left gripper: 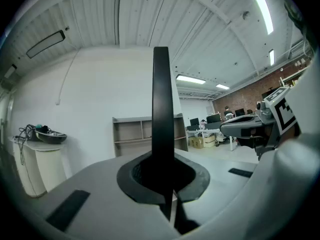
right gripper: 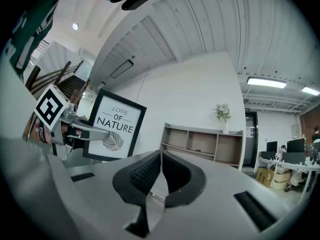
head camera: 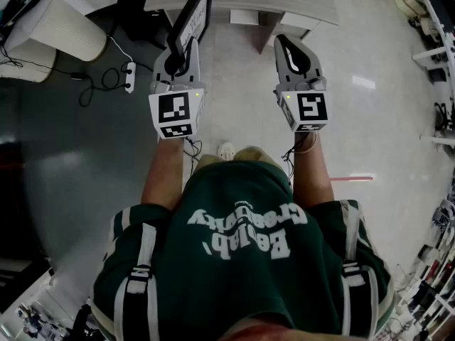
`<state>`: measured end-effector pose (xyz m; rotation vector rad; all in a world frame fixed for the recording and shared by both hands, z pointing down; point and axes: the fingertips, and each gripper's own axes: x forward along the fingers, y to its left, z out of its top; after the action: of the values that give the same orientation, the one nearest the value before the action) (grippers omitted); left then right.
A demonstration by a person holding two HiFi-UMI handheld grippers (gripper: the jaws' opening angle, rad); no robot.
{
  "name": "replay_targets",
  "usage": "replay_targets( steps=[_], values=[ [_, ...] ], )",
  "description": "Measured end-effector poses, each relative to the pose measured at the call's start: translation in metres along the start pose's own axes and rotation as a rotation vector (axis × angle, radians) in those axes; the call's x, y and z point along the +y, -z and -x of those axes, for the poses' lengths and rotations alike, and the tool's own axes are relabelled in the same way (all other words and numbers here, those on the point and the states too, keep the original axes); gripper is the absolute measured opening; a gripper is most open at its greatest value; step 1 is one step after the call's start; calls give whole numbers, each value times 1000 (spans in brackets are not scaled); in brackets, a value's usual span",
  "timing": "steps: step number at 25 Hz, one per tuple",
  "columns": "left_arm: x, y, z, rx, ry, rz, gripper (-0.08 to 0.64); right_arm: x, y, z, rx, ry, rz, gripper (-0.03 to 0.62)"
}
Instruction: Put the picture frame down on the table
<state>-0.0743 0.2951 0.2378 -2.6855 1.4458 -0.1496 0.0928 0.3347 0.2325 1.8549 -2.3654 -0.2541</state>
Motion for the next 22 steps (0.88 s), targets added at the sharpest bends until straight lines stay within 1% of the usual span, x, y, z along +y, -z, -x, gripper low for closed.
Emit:
replay_targets(
  steps=[2, 5, 8, 11, 15, 22],
  values=[
    [-1, -2, 3, -1, -1, 0, 26, 2, 0, 3, 11, -1, -4, 40],
    [-1, -2, 8, -3, -4, -1, 26, 6, -5, 6, -5, -5, -1, 40],
    [0, -1, 11, -3, -8, -7, 26, 10, -4, 8, -2, -10, -3, 40],
    [1, -1, 13, -3, -8, 0, 26, 11, -7, 8, -26, -17, -1, 41],
    [4, -2, 16, -4, -7, 2, 26, 13, -8, 9, -13, -14, -3, 41],
    [6, -4, 23, -11, -3, 9, 26, 20, -12, 13, -18, -15, -1, 41]
  ],
)
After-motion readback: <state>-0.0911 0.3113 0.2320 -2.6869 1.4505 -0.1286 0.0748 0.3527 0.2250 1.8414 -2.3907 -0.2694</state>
